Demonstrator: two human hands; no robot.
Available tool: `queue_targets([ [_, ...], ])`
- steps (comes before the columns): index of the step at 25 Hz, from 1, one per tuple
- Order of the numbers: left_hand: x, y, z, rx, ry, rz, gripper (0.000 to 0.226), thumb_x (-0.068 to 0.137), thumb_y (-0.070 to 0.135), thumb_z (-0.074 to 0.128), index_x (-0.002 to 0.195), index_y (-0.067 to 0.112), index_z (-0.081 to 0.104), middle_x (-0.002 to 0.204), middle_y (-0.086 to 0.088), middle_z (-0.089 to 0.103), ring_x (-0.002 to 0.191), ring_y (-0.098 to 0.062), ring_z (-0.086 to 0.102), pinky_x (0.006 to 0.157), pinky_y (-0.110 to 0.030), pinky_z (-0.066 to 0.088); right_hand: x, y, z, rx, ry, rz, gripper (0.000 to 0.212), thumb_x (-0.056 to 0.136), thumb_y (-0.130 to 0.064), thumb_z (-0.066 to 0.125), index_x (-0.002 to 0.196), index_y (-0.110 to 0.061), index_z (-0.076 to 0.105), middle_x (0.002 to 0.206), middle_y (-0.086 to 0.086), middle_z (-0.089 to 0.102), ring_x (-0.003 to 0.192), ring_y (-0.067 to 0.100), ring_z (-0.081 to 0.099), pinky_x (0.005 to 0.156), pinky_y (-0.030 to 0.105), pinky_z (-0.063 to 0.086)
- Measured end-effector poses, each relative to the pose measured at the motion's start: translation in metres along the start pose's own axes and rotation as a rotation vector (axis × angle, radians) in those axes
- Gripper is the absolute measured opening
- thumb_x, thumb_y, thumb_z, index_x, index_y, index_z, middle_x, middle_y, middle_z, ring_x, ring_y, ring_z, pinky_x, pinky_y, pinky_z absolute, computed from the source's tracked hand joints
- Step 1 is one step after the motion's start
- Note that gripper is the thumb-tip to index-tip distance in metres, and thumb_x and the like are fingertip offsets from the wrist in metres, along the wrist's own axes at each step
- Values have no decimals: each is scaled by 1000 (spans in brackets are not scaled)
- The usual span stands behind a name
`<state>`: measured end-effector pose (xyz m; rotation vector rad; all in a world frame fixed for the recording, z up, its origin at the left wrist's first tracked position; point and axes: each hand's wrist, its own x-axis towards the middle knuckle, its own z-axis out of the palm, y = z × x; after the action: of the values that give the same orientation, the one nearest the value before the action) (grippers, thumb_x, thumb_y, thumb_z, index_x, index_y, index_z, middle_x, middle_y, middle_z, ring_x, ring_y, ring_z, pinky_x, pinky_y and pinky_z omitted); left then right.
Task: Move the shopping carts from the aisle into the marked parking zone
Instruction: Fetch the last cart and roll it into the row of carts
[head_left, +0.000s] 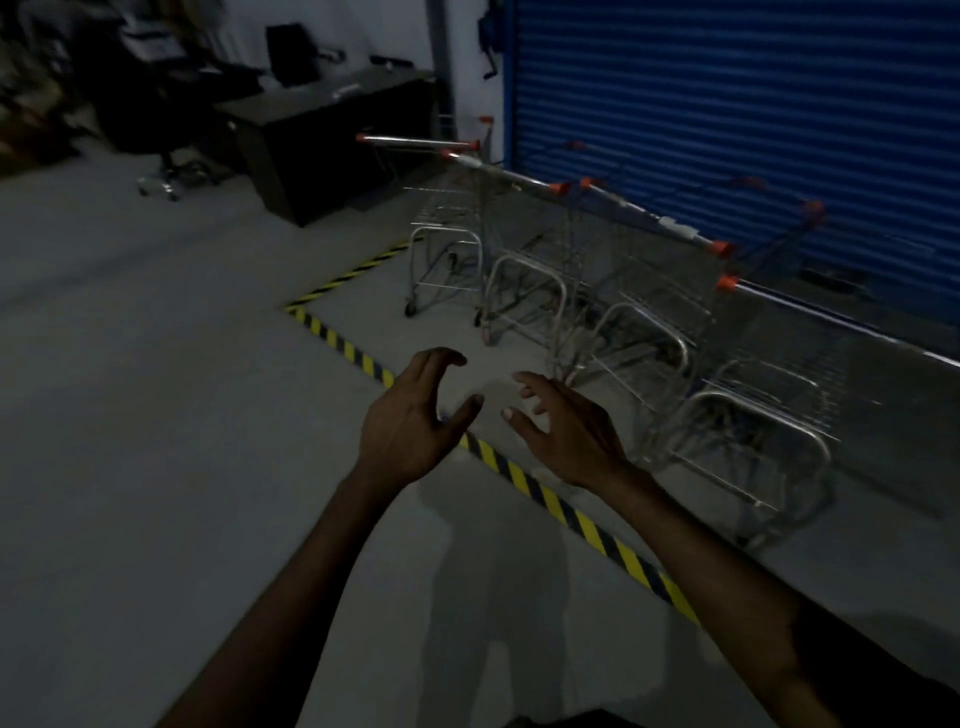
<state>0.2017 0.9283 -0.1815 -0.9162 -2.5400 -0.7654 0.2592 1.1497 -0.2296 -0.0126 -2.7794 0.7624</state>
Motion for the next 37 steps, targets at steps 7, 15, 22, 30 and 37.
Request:
queue_targets([
  [7,-108,-94,-112,161,99,-215,54,98,57,56,142,28,49,144,9,51,113,-15,59,76,-31,51,9,-147,81,13,-66,-232,57,100,-60,50,146,-28,48,135,-6,61,118,19,54,94,39,50],
  [15,-275,-220,-255,291,173,-511,53,95,58,58,140,30,52,141,10,54,119,-15,59,84,-33,51,13,-362,204,96,-169,-471,58,97,-62,50,142,-26,54,133,-5,62,121,19,55,98,40,50],
  [22,-367,-298,-343,361,346,-785,54,95,54,61,141,30,51,141,10,55,122,-15,57,89,-35,50,26,-523,296,190,-340,-691,56,98,-64,48,142,-29,53,132,-8,63,121,15,55,100,36,47],
  [30,-436,-397,-422,489,475,-1046,69,94,54,61,152,30,33,143,7,54,122,-18,56,93,-43,50,70,-689,414,303,-521,-951,56,97,-64,49,142,-32,51,131,-10,63,120,14,56,98,35,47],
  [37,-502,-445,-490,709,561,-1288,67,93,55,61,151,32,37,147,5,50,131,-19,49,100,-41,44,73,-826,489,349,-568,-1240,55,97,-62,51,140,-28,54,134,-6,63,121,17,56,98,39,48],
])
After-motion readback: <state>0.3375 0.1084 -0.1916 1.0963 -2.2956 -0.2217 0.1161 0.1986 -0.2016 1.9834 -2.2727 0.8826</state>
